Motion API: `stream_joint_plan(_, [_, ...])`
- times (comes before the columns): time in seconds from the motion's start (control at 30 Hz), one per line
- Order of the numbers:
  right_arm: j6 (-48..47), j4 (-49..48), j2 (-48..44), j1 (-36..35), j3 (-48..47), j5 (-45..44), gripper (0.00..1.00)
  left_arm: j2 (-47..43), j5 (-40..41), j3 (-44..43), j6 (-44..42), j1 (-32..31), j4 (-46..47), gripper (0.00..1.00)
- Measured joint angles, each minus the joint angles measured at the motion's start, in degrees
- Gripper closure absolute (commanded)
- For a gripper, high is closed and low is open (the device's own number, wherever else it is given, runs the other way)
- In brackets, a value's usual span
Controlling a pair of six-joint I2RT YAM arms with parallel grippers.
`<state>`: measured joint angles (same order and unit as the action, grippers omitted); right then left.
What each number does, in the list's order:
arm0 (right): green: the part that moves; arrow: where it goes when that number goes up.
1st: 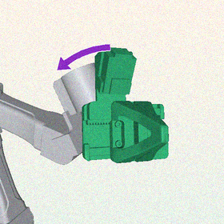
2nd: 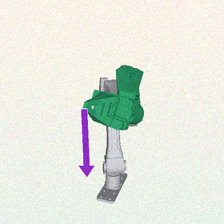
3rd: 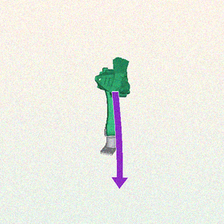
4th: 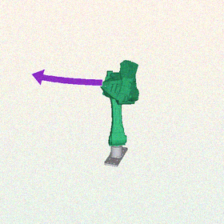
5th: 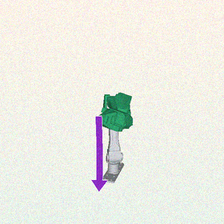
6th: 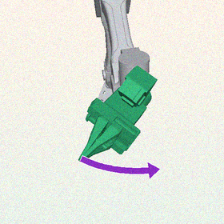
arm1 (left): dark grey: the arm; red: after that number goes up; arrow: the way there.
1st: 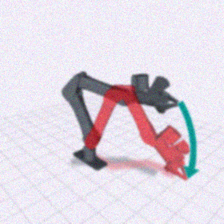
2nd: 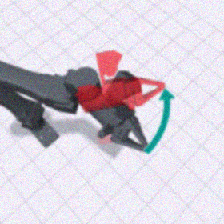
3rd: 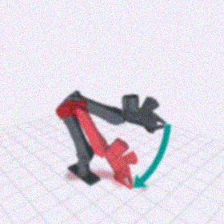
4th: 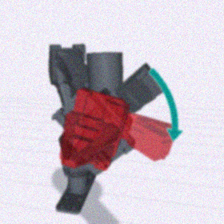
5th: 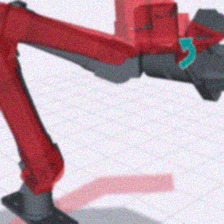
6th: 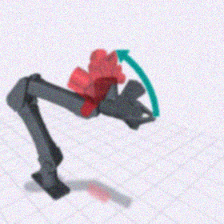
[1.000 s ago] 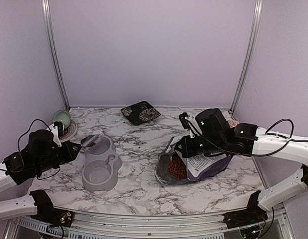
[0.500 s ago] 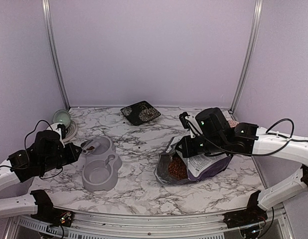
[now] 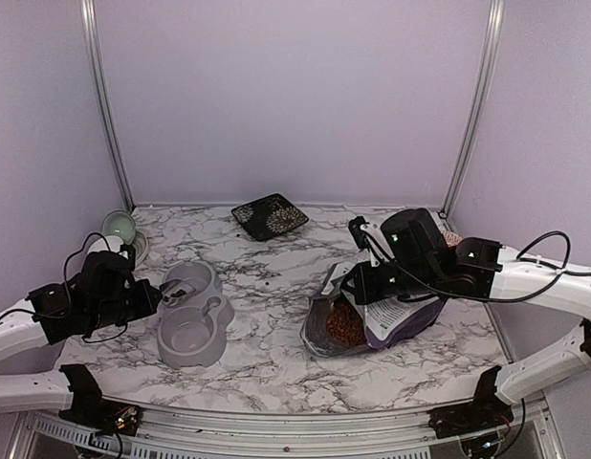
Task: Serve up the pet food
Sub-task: Place the pet food in the pet food bowl.
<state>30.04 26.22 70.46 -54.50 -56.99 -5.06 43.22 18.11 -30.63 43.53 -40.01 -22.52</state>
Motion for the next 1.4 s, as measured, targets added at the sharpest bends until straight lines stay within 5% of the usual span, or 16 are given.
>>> stream_joint_plan(1.4, [0.09, -0.26, -1.05, 0.0, 0.96, 0.09, 1.0, 10.49, 0.22, -10.29, -2.4, 0.0, -6.56, 1.0])
